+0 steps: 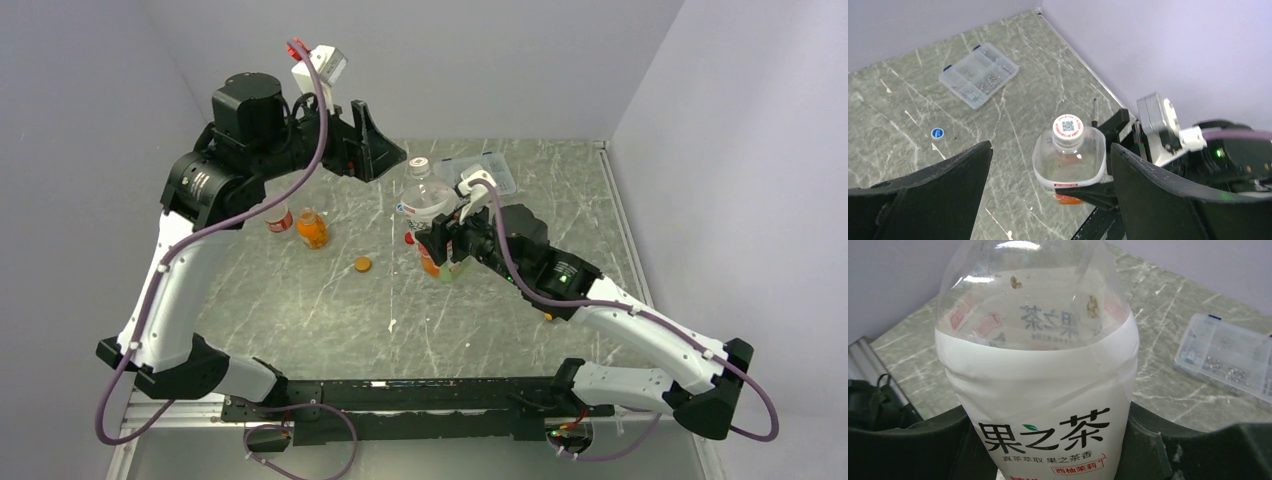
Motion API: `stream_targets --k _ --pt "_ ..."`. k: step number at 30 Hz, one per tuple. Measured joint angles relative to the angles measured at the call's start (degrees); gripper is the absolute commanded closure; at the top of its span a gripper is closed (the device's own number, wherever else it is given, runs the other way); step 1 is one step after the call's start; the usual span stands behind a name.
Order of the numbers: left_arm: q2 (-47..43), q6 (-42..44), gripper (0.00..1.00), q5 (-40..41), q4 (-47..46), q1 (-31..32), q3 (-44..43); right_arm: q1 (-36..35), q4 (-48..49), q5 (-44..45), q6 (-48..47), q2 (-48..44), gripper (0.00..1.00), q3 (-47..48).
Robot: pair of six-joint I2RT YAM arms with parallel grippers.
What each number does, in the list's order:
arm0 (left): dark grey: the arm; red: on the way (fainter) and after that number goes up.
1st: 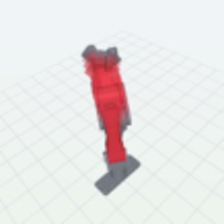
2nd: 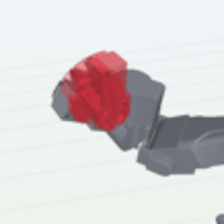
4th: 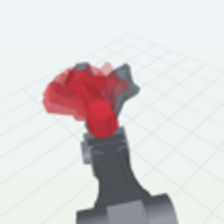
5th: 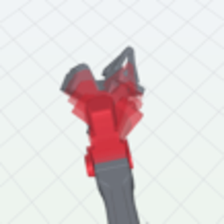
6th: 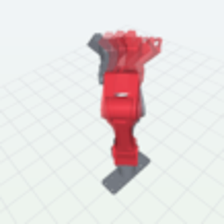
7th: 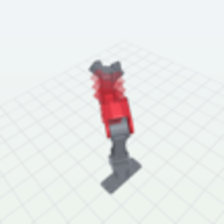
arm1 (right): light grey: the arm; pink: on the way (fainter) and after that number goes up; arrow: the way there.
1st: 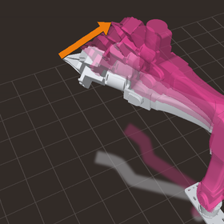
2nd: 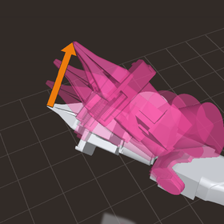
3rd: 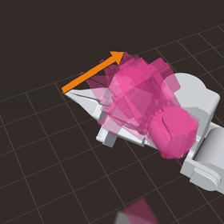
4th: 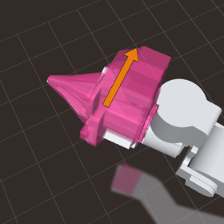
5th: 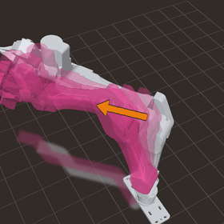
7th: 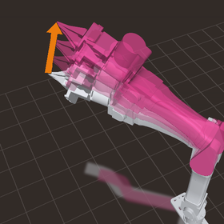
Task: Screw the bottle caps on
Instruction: Screw the bottle cap onto the plastic bottle.
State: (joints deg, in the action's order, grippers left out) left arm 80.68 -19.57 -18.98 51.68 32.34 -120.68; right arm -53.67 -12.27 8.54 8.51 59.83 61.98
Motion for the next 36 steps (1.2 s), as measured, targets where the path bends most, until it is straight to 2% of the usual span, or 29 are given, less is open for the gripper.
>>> stream_targets --k 8,18,28,36 --pt "3.26 -3.19 0.17 6.05 -3.19 0.63 1.44 -1.53 1.18 5.73 0.02 3.76 0.66 0.02" --pt "6.32 -3.67 0.26 14.91 -3.78 6.34 1.44 -2.03 2.19 9.20 0.07 5.11 0.67 0.15" --pt "7.02 -3.69 0.33 18.05 -3.82 8.57 2.64 -2.05 2.58 9.64 0.04 5.79 0.67 1.03" --pt "7.39 -3.80 0.45 19.41 -3.85 9.25 4.04 -2.10 2.56 9.64 0.04 5.86 0.68 1.07"
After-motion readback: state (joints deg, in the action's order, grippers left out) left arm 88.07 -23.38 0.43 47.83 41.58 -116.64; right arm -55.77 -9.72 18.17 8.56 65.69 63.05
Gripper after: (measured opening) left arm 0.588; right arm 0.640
